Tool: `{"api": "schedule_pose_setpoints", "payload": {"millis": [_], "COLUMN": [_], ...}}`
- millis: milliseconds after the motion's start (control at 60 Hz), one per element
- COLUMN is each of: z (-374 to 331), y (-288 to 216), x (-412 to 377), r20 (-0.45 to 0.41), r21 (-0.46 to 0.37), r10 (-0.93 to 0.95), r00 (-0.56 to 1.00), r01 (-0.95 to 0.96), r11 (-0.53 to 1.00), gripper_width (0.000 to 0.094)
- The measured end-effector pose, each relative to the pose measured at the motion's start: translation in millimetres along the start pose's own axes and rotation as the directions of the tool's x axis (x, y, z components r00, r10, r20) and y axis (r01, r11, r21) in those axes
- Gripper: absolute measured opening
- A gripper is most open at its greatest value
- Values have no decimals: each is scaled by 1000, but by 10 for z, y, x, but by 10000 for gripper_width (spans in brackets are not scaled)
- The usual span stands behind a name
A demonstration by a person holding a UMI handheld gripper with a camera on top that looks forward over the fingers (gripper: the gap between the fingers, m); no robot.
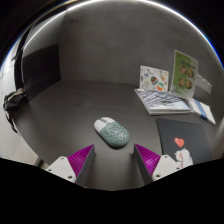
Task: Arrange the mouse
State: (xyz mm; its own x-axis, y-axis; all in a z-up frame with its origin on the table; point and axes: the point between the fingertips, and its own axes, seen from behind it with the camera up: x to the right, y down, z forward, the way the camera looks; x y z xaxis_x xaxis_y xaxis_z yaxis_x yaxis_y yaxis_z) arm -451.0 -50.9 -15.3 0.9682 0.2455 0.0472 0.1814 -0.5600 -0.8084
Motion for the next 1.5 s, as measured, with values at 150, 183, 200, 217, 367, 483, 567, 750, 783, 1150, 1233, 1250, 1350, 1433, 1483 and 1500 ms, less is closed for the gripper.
{"api": "schedule_pose_setpoints", "payload": {"millis": [150, 183, 200, 217, 367, 483, 567, 750, 783, 1150, 1233, 1250, 1350, 1433, 1483, 1500], "z": [280, 334, 362, 395, 632, 783, 807, 758, 697, -982, -883, -846, -515, -221, -142, -120], "y": [-176, -225, -248, -266, -449, -537, -544, -585, -678, -1760, -1186, -1060, -448, -124, 32, 83], "x": [-12, 8, 18, 36, 147, 207, 262, 183, 99, 1809, 2398, 2495, 2775, 2834, 2875, 2881], "r20": [70, 68, 68, 65, 35, -4, -55, -90, -64, -386, -424, -430, -364, -284, -256, -246], "r21": [-22, -32, -32, -34, -41, -59, -62, -67, -46, 227, 154, 137, 67, 39, 14, 4], "r10": [4, 6, 7, 9, 34, 63, 100, 133, 130, 40, 59, 57, 96, 110, 116, 121], "r00": [998, 998, 998, 998, 999, 998, 993, 987, 989, 922, 904, 901, 926, 952, 960, 962], "r01": [-2, -4, -5, -7, -33, -63, -103, -140, -133, 53, 8, 2, -77, -103, -117, -124], "r11": [1000, 999, 999, 999, 999, 996, 993, 988, 990, 972, 988, 991, 995, 994, 993, 992], "gripper_width": [812, 803, 803, 804, 791, 763, 536, 428, 420, 415, 415, 414, 416, 416, 416, 417]}}
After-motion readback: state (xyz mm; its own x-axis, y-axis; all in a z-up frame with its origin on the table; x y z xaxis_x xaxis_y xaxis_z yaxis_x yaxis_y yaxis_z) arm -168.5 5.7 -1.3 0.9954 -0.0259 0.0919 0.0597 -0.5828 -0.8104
